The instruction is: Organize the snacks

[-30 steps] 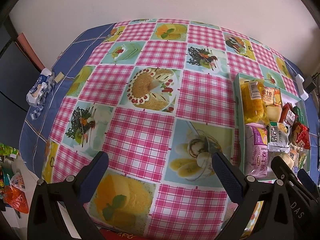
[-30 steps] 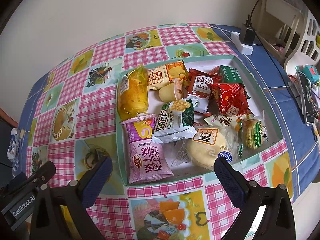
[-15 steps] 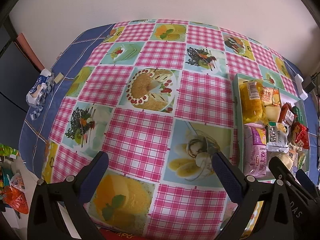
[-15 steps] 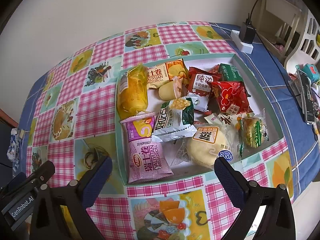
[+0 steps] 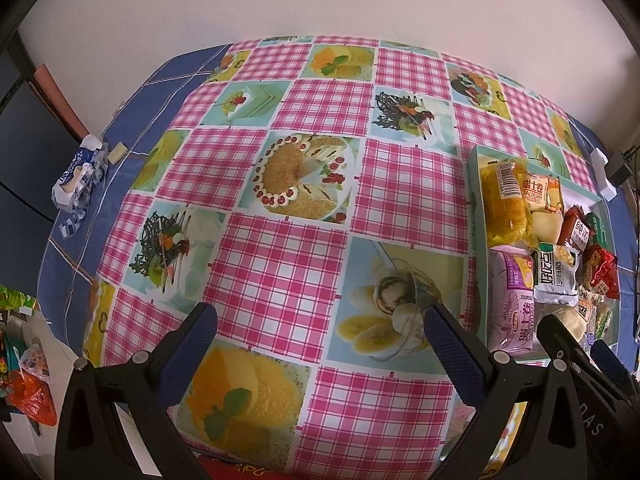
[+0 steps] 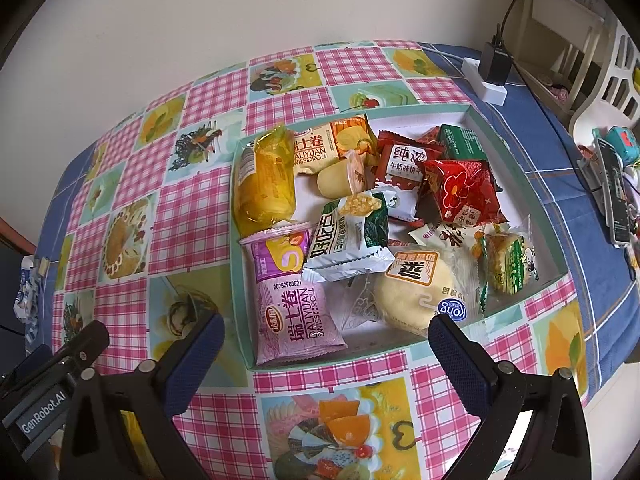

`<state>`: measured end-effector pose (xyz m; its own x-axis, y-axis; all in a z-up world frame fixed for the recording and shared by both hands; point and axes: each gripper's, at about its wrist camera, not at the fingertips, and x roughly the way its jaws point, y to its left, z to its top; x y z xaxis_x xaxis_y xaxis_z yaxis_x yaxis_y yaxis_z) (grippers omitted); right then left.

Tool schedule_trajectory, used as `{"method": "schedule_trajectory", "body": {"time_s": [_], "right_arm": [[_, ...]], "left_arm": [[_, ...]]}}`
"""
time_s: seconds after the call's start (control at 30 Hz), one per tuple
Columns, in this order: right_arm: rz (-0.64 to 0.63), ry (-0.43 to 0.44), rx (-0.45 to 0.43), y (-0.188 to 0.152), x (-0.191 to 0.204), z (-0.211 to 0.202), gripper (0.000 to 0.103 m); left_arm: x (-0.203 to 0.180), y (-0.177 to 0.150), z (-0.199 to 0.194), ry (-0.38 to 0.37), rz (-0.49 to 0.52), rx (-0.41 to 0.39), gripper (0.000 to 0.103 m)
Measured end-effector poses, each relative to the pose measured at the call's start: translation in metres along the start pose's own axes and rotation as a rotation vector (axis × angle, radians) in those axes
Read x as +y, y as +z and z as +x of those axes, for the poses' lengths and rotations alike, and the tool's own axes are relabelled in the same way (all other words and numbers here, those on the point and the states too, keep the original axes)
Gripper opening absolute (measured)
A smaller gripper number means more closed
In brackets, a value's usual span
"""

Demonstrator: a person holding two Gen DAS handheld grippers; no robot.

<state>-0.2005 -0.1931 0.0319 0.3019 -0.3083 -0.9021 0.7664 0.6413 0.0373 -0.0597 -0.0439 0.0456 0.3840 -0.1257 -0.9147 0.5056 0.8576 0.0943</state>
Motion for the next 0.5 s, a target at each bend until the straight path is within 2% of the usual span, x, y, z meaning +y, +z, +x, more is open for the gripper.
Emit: {"method": "schedule_trajectory", "body": {"time_s": [0.5], "right_arm": [[0.001,0.0,0.003,-0.0011,-0.0003,0.0011,0.103]], "left_arm": [[-0.0011,-0.0004,0.0005,-0.003,0.005,0.002,0.103]]}}
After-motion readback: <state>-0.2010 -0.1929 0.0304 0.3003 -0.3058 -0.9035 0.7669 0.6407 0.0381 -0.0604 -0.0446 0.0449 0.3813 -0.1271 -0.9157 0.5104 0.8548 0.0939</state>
